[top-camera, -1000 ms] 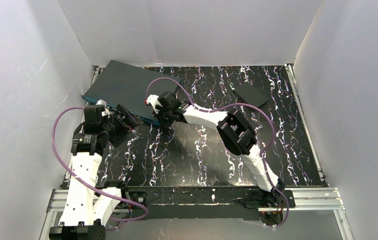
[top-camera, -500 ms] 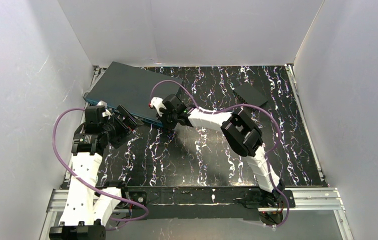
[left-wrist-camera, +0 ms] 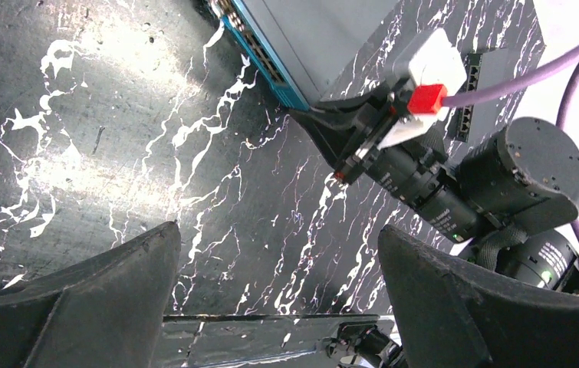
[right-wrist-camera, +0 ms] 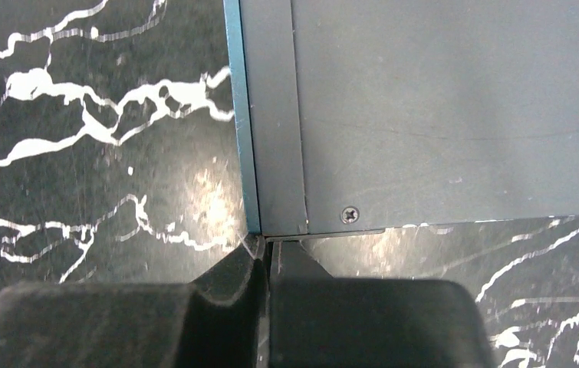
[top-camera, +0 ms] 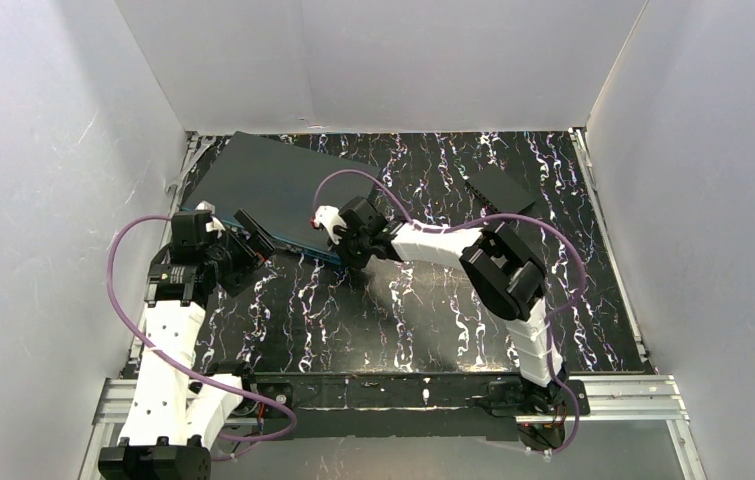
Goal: Pull the plug from the switch port
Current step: Move the switch port to the center of the board.
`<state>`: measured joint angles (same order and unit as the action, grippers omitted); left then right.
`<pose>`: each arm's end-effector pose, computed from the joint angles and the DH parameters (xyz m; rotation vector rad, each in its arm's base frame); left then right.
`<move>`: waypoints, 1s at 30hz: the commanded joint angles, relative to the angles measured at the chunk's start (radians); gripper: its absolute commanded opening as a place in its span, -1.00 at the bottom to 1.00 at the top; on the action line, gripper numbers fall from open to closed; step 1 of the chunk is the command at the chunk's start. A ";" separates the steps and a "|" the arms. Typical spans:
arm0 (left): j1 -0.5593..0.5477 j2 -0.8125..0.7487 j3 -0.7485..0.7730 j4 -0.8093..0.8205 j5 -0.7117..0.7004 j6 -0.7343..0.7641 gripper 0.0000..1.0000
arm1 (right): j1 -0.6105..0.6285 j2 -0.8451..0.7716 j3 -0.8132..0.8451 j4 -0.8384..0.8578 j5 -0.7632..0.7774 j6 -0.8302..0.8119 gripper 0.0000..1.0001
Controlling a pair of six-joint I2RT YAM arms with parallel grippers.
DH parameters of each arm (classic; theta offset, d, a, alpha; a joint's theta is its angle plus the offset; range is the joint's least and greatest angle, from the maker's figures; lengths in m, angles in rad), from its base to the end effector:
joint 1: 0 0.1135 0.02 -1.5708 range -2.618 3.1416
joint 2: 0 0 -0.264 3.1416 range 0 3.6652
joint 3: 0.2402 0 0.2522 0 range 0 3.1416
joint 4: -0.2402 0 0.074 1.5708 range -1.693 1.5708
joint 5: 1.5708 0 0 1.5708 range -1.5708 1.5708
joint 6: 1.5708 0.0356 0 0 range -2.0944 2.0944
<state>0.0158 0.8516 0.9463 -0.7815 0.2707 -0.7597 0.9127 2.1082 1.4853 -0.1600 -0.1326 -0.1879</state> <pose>0.1681 -0.0069 0.3263 -0.7386 2.2037 -0.6932 0.2816 0.3720 0.1690 -1.3128 2.0130 0.5032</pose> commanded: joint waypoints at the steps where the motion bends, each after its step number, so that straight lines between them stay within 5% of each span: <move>1: 0.002 0.011 -0.006 0.015 0.010 0.005 0.99 | -0.013 -0.157 -0.069 -0.201 -0.063 0.068 -0.97; 30: 0.003 0.060 -0.033 0.075 -0.007 0.009 0.99 | -0.064 -0.766 -0.624 -0.286 0.058 0.182 -0.97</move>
<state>0.0158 0.9043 0.9245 -0.7181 0.2699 -0.7593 0.8677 1.5043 0.8486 -0.3748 -0.0597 -0.1806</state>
